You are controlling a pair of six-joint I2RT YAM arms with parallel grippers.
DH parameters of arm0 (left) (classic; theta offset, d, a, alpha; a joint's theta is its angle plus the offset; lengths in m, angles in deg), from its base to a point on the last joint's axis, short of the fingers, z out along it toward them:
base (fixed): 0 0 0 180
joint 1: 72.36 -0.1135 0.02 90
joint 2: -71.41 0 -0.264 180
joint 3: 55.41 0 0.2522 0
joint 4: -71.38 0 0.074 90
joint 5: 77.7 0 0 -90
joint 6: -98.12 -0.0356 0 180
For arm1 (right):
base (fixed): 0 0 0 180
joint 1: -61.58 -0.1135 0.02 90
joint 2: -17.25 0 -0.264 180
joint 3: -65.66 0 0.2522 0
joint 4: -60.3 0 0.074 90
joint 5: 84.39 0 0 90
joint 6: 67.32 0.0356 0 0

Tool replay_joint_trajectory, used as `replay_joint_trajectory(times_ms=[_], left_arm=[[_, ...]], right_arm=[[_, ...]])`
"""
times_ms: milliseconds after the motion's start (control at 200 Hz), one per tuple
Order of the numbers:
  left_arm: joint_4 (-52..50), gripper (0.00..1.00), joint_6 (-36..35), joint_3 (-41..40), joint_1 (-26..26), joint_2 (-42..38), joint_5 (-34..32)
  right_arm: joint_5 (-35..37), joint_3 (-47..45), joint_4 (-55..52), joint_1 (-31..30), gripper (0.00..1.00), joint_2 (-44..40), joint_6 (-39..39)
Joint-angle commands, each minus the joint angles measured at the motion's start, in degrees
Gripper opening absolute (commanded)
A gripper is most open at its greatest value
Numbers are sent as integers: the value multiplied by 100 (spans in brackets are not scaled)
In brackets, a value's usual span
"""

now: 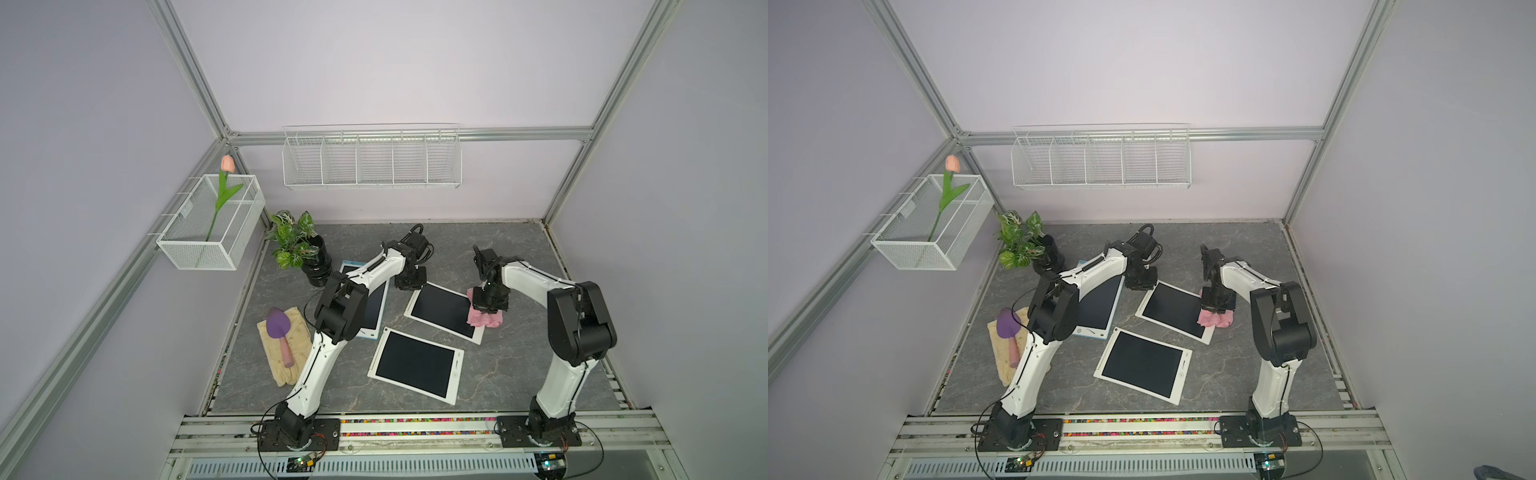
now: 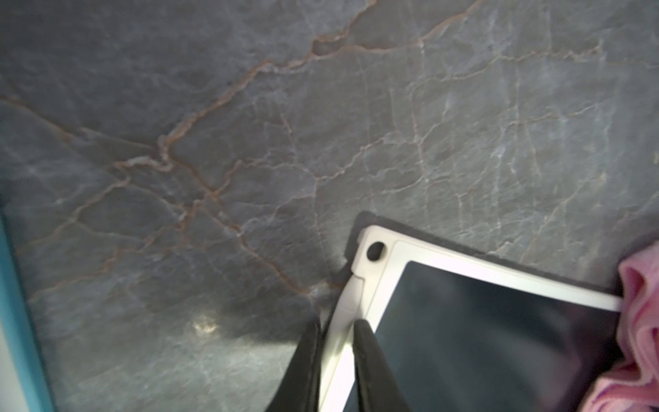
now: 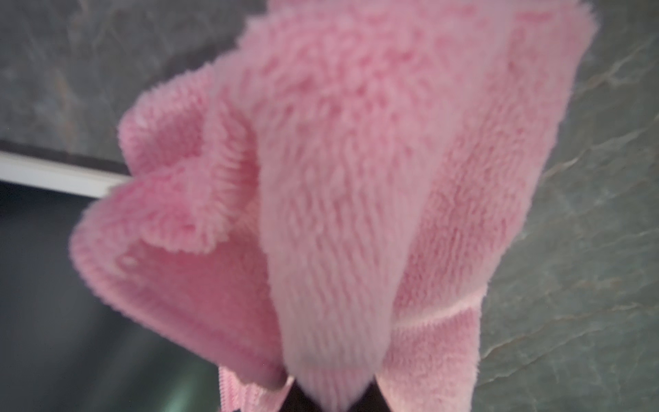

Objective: Wipe the drawing tablet
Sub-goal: Wipe the dirt from the drawing tablet.

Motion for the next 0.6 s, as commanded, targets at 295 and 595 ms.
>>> replay_joint_trajectory(times_ms=[295,595], left_arm=[[-333,20,32,-251,28,279,-82],[-351,20,49,-230,28,287,-81]], right_arm=[[-28,55,-331,791,7,-528,-481],[-226,491,-168,-48,7,139,70]])
